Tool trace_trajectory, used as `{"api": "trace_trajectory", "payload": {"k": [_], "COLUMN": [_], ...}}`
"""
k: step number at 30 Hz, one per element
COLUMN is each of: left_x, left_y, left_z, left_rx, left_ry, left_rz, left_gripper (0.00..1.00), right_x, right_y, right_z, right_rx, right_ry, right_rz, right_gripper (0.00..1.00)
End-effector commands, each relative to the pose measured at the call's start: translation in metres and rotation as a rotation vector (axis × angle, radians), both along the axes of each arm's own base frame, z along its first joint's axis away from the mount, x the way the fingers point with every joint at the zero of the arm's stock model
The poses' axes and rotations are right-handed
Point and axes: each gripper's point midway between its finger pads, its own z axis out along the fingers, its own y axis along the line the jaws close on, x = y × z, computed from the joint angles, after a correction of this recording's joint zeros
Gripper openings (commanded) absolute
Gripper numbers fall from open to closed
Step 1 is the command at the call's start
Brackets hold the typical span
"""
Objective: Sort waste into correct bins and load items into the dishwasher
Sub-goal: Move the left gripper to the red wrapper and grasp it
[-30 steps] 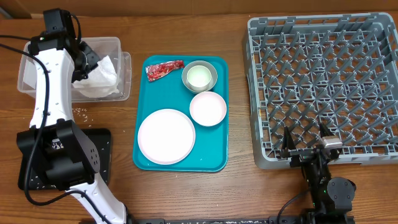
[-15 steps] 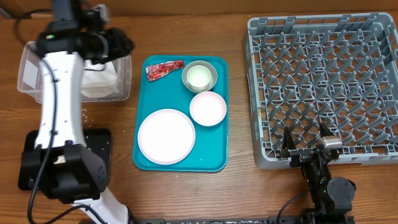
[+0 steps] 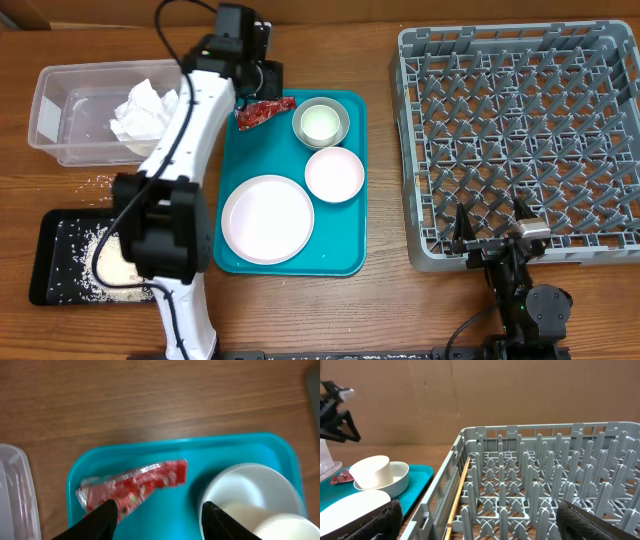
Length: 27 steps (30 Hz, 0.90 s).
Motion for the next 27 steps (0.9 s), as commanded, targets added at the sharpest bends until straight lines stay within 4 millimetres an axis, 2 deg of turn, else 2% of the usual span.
{"api": "trace_trajectory", "payload": {"k": [1, 6, 10, 17, 27], "left_x": [0.009, 0.008, 0.003, 0.003, -0.001], "left_y": [0.011, 0.01, -0.001, -0.006, -0.005], "left_z": [-0.024, -0.06, -0.08, -0.1, -0.127], "left_rx": [0.102, 0.124, 0.095, 0.106, 0.121], "left_ry": [0.006, 0.061, 0.103, 0.117, 0.158], "left_rz": [0.006, -0.038, -0.119, -0.194, -0.219], "left_gripper": [0.56, 0.51, 0.54, 0.62, 0.66], "right_x": [0.0, 0.0, 0.0, 0.0, 0.0], "right_y": [-0.003, -0.003, -0.003, -0.003, -0.003], "right_z": [-0.001, -0.001, -0.001, -0.001, -0.001], "right_rx": [0.0, 0.0, 0.0, 0.0, 0.0], "right_ry": [-0.005, -0.006, -0.005, -0.005, -0.005], "right_rz": [-0.012, -0.012, -0.012, -0.012, -0.012], "right_gripper": [1.0, 1.0, 1.0, 1.0, 1.0]}}
